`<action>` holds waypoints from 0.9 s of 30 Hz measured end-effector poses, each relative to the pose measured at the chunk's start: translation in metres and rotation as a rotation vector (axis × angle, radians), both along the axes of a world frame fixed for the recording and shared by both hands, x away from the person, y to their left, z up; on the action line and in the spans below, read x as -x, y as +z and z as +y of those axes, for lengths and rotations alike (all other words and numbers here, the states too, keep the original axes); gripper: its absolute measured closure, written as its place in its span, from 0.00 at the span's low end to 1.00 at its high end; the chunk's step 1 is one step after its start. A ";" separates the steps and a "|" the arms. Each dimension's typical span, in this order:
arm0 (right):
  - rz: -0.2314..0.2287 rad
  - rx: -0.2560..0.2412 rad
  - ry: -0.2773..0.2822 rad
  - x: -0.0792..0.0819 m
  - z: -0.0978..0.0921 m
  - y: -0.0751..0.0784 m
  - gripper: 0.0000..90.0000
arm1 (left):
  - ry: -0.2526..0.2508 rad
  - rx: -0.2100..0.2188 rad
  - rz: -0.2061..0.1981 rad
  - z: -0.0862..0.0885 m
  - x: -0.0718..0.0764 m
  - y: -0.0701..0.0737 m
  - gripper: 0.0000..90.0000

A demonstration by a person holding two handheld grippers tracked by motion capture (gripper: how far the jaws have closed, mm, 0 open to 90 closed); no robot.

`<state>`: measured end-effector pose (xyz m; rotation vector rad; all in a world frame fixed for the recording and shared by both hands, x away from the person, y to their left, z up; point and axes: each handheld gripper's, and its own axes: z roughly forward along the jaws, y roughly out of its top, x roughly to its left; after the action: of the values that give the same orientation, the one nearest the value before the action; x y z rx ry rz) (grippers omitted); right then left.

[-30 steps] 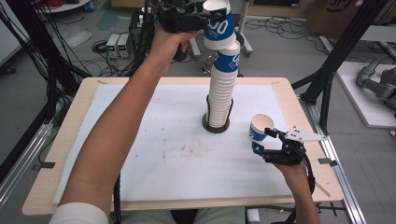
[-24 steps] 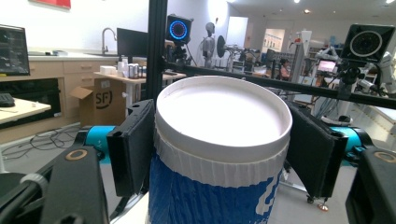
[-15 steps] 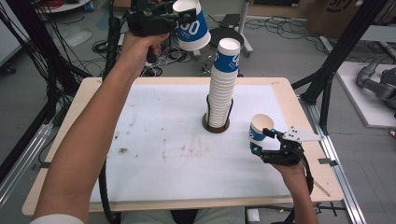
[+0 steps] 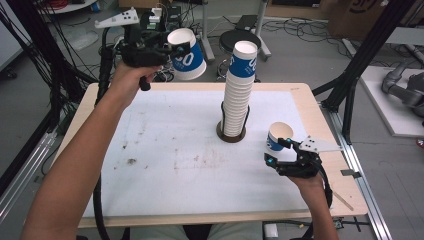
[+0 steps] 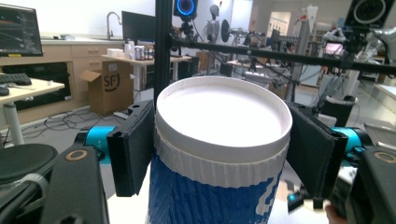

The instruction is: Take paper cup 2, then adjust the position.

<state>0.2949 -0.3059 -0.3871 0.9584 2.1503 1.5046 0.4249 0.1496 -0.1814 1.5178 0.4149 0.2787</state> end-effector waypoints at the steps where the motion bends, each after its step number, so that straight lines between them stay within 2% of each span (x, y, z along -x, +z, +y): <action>1: 0.000 -0.001 0.000 0.000 0.000 0.000 0.21 | 0.000 0.000 0.000 0.000 0.000 0.000 0.33; 3: 0.003 -0.002 0.000 0.000 0.001 -0.001 0.21 | -0.008 -0.012 0.001 0.006 0.004 -0.013 0.33; 4: 0.004 -0.003 0.001 0.000 0.001 -0.001 0.21 | -0.008 -0.012 0.001 0.006 0.004 -0.013 0.33; 6: 0.005 -0.002 0.004 -0.001 0.002 -0.002 0.21 | -0.009 -0.015 0.007 0.013 0.007 -0.027 0.33; 7: 0.005 -0.002 0.004 -0.001 0.002 -0.002 0.21 | -0.009 -0.015 0.007 0.013 0.007 -0.027 0.33; 9: 0.010 -0.001 0.006 -0.002 0.004 -0.002 0.21 | -0.012 -0.011 0.017 0.019 0.010 -0.040 0.33; 10: 0.010 -0.001 0.006 -0.002 0.004 -0.002 0.21 | -0.012 -0.011 0.017 0.019 0.010 -0.040 0.33; 13: 0.010 -0.001 0.006 -0.003 0.007 -0.002 0.21 | -0.016 -0.014 0.023 0.025 0.013 -0.052 0.33; 15: 0.013 0.000 0.007 -0.003 0.008 -0.002 0.21 | -0.020 -0.020 0.033 0.029 0.017 -0.065 0.33; 16: 0.014 0.002 0.006 -0.003 0.009 -0.002 0.21 | -0.020 -0.020 0.033 0.029 0.017 -0.065 0.33; 18: 0.014 0.001 0.009 -0.004 0.011 -0.002 0.21 | -0.022 -0.029 0.042 0.032 0.023 -0.078 0.33; 22: 0.013 0.006 0.027 -0.004 0.018 -0.003 0.21 | -0.021 -0.028 0.050 0.034 0.029 -0.089 0.33; 27: 0.012 0.010 0.039 -0.003 0.022 -0.002 0.21 | -0.043 -0.036 0.059 0.031 0.038 -0.107 0.33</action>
<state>0.2984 -0.2837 -0.3895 0.9293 2.1952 1.5087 0.3866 0.1805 -0.2889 1.5715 0.4253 0.2088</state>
